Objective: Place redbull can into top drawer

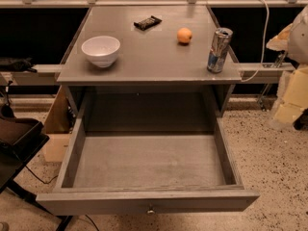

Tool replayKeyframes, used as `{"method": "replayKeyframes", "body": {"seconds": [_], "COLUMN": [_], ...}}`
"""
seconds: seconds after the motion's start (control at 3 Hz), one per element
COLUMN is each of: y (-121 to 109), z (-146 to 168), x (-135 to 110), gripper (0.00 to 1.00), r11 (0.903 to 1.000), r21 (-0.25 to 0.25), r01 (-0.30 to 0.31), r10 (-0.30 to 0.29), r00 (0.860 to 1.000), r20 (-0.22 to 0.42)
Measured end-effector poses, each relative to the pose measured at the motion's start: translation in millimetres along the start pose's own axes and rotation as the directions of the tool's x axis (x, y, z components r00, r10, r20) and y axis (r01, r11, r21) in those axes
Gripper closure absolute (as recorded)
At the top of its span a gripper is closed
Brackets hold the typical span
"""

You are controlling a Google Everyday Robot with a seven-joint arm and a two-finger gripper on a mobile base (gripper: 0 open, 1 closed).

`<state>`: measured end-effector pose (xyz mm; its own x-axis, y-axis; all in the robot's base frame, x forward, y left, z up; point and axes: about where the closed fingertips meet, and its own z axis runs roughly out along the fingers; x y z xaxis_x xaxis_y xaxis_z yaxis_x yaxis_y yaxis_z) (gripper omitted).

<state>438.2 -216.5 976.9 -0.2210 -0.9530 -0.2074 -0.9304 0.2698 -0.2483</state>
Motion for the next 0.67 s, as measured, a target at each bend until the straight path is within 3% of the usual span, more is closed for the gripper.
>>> {"method": "replayKeyframes", "body": {"seconds": [0.33, 0.67], "y": [-2, -23], "z": [0, 1], "x": [0, 4], "gripper": [0.0, 0.0], "r11": [1.0, 0.9962], "r21": [0.007, 0.083], "r01": [-0.002, -0.028], "r10": [0.002, 0.019], "r00": [1.0, 0.994], "r20": [0.01, 0.111]}}
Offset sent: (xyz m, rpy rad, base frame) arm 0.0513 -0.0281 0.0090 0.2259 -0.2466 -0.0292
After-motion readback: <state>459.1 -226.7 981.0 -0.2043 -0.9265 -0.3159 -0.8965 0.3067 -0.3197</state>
